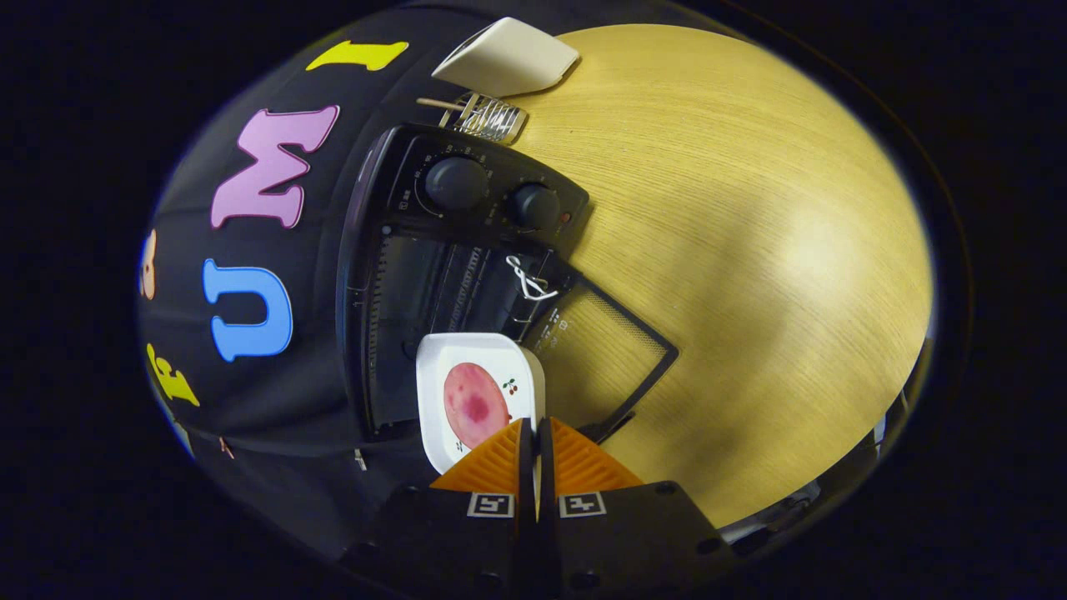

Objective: Open the toaster oven, put the food inside, and close the toaster oven door.

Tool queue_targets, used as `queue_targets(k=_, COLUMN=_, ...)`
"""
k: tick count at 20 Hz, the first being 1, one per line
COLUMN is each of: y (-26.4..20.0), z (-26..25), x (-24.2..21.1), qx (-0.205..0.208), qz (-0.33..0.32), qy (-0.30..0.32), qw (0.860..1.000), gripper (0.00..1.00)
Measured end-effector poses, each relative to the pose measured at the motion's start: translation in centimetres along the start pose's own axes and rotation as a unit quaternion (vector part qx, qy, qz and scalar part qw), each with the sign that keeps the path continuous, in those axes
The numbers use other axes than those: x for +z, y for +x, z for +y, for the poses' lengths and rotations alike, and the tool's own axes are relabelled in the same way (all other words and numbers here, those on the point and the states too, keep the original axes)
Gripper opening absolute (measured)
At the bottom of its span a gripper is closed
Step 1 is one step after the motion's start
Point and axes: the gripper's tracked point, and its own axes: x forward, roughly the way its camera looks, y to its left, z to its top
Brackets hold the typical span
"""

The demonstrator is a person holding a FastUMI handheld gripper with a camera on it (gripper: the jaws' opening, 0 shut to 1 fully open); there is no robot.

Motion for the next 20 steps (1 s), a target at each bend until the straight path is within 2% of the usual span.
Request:
queue_targets(k=5, y=2.9, z=2.4, x=0.0, qx=-0.013, qz=-0.051, qy=0.075, qw=0.996, gripper=0.05)
queue_targets(k=12, y=5.5, z=3.5, x=1.9, qx=-0.039, qz=-0.126, qy=0.174, qw=0.976, gripper=0.05)
queue_targets(k=14, y=5.9, z=3.4, x=2.2, qx=-0.053, qz=-0.137, qy=0.187, qw=0.971, gripper=0.05)
queue_targets(k=20, y=7.5, z=4.6, x=3.0, qx=-0.045, qz=-0.153, qy=0.209, qw=0.965, gripper=0.05)
